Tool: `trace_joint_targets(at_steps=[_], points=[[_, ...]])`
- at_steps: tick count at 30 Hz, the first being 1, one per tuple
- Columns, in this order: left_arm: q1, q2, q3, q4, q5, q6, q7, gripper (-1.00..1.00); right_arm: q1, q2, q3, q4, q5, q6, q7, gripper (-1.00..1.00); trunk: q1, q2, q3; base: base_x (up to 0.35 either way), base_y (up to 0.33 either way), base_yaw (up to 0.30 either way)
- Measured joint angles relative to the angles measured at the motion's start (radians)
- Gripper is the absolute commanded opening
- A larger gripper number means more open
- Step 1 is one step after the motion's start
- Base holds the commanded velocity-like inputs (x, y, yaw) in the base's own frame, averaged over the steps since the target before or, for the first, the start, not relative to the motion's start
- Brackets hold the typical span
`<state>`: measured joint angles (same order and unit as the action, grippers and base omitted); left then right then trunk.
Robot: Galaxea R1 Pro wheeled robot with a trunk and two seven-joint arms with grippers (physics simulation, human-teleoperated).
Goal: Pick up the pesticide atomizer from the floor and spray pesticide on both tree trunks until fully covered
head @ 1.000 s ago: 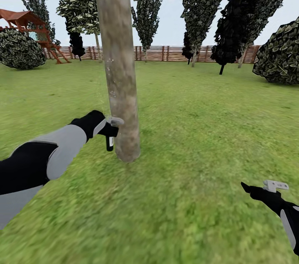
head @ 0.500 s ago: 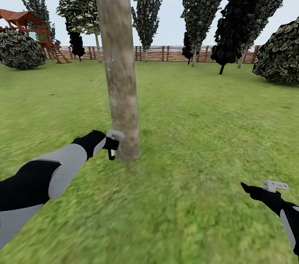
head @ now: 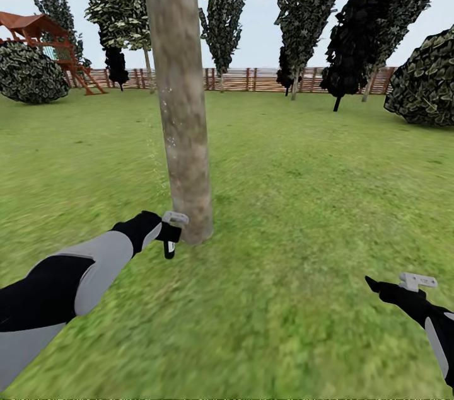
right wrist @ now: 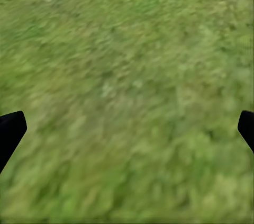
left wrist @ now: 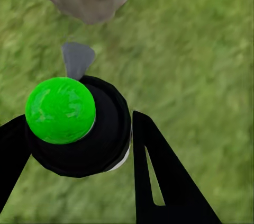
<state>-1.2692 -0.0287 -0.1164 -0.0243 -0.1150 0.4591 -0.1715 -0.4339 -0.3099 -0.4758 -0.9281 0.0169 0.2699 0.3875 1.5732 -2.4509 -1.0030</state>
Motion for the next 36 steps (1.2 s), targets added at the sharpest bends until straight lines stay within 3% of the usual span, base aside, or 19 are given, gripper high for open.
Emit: trace_joint_targets(at_steps=[4, 8, 13, 36], points=[[0.001, 0.0, 0.001, -0.003, -0.003, 0.096, 0.001, -1.0, 0.0, 0.0, -0.002, -0.001, 0.0, 0.0, -0.001, 1.0, 0.0, 0.0, -0.004, 0.0, 0.0, 0.0], [0.001, 0.001, 0.004, -0.008, -0.003, 0.14, 0.001, -1.0, 0.0, -0.001, -0.003, 0.0, 0.0, 0.0, -0.001, 1.0, 0.0, 0.0, -0.004, 0.0, 0.0, 0.0], [0.001, 0.0, 0.004, -0.067, -0.001, 0.232, 0.001, -1.0, 0.0, -0.001, -0.004, 0.0, -0.001, 0.0, 0.0, 1.0, 0.0, 0.0, -0.007, 0.0, 0.0, 0.0], [0.001, -0.01, 0.017, -0.043, 0.001, 0.243, 0.003, -1.0, 0.0, -0.002, -0.004, -0.002, 0.0, -0.001, 0.001, 1.0, 0.0, 0.0, -0.011, 0.115, 0.001, 0.0]])
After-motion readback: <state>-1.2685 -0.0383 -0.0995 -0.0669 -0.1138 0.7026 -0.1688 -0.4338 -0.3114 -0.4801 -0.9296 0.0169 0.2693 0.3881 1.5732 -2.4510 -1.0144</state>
